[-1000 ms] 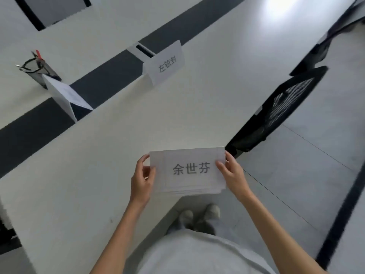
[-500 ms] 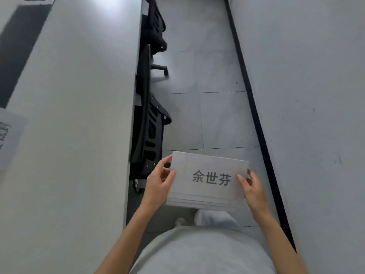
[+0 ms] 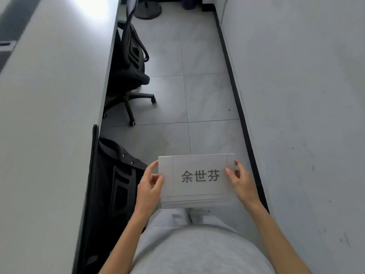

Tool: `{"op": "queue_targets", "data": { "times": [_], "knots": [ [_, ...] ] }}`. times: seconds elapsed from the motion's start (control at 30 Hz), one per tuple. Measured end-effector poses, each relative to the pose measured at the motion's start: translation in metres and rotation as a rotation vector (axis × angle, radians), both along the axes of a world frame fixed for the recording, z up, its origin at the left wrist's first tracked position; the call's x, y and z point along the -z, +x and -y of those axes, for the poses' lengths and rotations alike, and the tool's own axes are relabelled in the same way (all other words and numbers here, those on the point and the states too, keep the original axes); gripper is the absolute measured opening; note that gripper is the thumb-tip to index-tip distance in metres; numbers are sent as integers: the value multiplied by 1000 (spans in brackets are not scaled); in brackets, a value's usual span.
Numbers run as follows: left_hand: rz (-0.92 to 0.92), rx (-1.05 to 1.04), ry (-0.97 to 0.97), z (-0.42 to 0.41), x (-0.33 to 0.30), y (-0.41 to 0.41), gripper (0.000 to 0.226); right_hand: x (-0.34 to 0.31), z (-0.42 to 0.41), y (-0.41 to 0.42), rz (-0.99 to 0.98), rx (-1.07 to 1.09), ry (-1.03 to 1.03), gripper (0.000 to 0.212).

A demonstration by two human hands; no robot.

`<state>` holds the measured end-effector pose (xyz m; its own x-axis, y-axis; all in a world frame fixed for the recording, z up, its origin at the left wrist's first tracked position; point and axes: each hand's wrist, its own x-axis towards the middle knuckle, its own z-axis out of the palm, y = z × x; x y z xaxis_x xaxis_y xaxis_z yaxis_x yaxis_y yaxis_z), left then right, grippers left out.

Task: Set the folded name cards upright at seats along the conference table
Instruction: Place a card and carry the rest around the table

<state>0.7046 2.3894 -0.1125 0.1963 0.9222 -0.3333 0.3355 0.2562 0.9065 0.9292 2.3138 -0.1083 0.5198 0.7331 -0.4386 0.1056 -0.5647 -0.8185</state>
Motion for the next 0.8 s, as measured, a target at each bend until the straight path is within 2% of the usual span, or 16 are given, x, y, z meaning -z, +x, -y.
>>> {"op": "queue_targets", "data": {
  "times": [0.17, 0.43, 0.57, 0.8],
  "knots": [
    [24, -206, 41, -89, -3, 28, 36, -13, -126, 33, 2, -175, 53, 46],
    [-36, -257, 99, -276, 7, 56, 37, 7, -319, 64, 4, -257, 41, 52],
    [-55, -283, 119, -360, -1, 63, 40, 0, -414, 74, -2, -314, 59, 45],
    [-74, -557, 137, -465, -11, 50, 35, -15, -583, 56, -67, -562, 128, 40]
  ]
}}
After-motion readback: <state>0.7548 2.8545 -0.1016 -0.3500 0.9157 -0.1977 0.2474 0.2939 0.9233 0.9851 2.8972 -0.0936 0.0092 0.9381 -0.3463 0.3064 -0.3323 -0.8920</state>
